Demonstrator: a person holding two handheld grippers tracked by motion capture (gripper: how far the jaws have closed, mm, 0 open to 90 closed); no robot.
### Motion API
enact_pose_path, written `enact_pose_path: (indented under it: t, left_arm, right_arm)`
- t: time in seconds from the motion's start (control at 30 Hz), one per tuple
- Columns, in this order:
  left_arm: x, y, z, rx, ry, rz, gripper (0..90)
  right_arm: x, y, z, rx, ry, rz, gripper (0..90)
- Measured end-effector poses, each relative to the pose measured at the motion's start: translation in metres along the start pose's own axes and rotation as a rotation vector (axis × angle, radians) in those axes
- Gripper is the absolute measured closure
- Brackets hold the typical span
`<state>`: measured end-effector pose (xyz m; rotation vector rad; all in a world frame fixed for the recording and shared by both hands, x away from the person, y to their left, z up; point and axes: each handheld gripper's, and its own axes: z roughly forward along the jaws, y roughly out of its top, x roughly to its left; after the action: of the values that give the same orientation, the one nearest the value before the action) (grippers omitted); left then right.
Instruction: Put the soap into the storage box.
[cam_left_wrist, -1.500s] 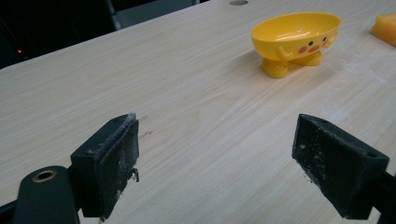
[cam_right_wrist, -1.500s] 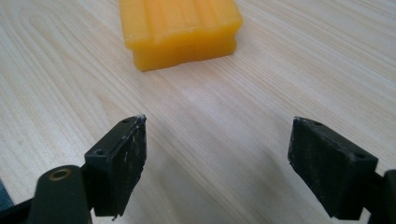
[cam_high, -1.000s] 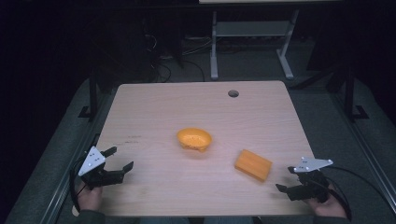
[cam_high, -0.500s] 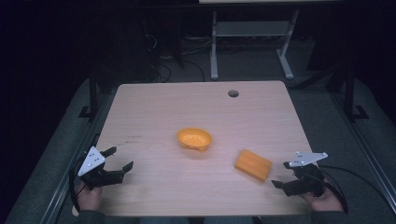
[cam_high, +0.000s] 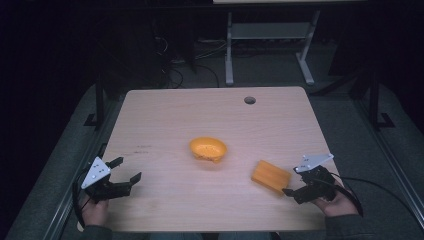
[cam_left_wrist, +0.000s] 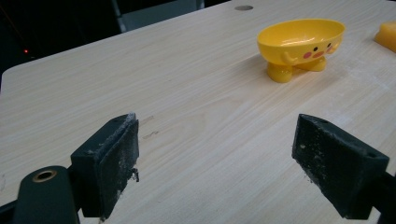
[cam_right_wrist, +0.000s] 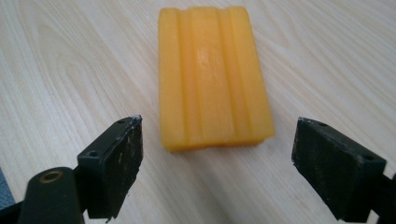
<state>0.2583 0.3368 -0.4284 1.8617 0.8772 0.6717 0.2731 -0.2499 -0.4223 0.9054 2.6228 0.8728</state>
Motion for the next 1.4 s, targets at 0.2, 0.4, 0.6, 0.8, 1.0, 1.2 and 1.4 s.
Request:
enact_pose_path:
  t: [0.2, 0.4, 0.6, 0.8, 1.0, 1.2, 1.4]
  left_arm:
    - [0.0, 0.0, 0.0, 0.005, -0.001, 0.0, 13.9]
    - [0.0, 0.0, 0.0, 0.004, -0.001, 0.001, 13.9]
    - [0.0, 0.0, 0.001, 0.003, -0.003, -0.001, 13.9]
    - [0.0, 0.0, 0.001, 0.0, -0.004, -0.002, 13.9]
    - [0.0, 0.001, 0.001, -0.001, -0.006, 0.0, 13.9]
    - [-0.001, 0.001, 0.001, 0.001, -0.008, -0.001, 13.9]
    - [-0.001, 0.001, 0.001, 0.002, -0.01, -0.003, 13.9]
  right_arm:
    - [0.001, 0.011, 0.008, 0.025, 0.003, -0.027, 13.9]
    - [0.001, 0.02, 0.014, 0.046, 0.016, -0.035, 14.0]
    - [0.002, 0.029, 0.024, 0.059, 0.024, -0.042, 13.9]
    - [0.002, 0.036, 0.035, 0.086, 0.026, -0.062, 14.1]
    - [0.0, 0.04, 0.04, 0.105, 0.032, -0.072, 14.2]
    - [0.0, 0.044, 0.044, 0.115, 0.039, -0.071, 14.1]
    - [-0.001, 0.048, 0.052, 0.139, 0.05, -0.087, 14.1]
